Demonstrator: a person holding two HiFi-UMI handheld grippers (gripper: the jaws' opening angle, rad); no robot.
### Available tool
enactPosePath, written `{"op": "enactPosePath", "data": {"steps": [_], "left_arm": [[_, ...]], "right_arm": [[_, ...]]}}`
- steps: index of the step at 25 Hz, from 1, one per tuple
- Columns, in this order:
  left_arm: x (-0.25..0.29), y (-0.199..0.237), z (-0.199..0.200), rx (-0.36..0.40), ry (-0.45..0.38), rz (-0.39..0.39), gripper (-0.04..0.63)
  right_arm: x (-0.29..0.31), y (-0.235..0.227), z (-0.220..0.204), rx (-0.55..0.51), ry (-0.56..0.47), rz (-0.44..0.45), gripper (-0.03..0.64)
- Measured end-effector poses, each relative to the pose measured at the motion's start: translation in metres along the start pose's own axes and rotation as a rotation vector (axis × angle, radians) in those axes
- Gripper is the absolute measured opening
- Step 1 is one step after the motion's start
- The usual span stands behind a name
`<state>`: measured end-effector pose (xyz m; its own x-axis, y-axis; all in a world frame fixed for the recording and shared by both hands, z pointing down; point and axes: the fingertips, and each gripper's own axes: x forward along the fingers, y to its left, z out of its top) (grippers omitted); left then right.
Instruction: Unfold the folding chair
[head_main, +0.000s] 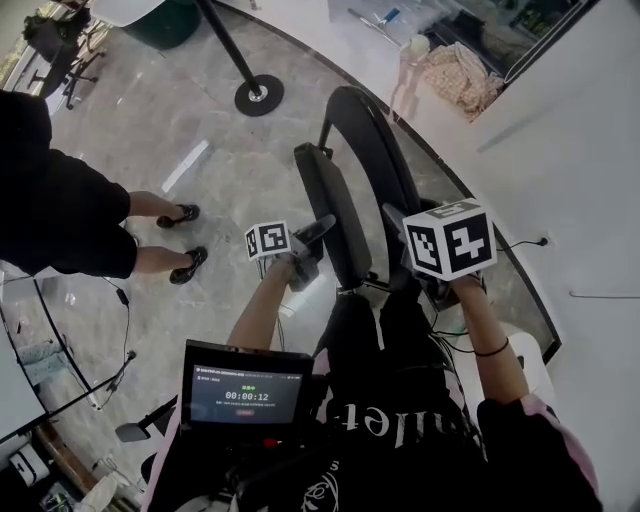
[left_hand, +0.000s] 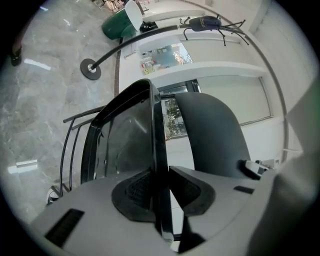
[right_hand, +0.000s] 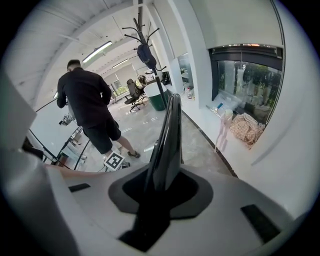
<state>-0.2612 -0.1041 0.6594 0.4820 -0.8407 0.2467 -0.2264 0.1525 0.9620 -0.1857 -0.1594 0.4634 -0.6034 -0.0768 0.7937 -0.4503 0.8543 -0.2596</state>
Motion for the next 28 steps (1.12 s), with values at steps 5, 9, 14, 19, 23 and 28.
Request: {"op": "enactPosePath", "data": {"steps": [5, 9, 14, 19, 23, 28], "left_arm": [[-0.022, 0.010, 0.004, -0.015, -0.049, -0.042, 0.084], [-0.043, 0.024, 0.005, -0.037, -0.085, -0.069, 0.086], [-0.065, 0.043, 0.010, -0.051, -0.151, -0.086, 0.099], [-0.079, 0.057, 0.011, 0.011, -0.145, -0.054, 0.263], [-0.090, 0.085, 0.014, 0.034, -0.212, 0.024, 0.312], [-0.096, 0.135, 0.002, 0.163, -0.129, 0.295, 0.310]], "right_arm": [[0.008, 0.011, -0.001, 0.000, -0.015, 0.033, 0.095], [0.009, -0.013, -0.008, 0.028, 0.001, 0.038, 0.094], [0.014, -0.052, -0.018, 0.084, 0.009, 0.060, 0.091], [0.022, -0.074, -0.026, 0.109, 0.019, 0.053, 0.092], [0.032, -0.092, -0.036, 0.114, 0.031, 0.048, 0.092], [0.044, -0.101, -0.047, 0.116, 0.057, 0.045, 0.092]]}}
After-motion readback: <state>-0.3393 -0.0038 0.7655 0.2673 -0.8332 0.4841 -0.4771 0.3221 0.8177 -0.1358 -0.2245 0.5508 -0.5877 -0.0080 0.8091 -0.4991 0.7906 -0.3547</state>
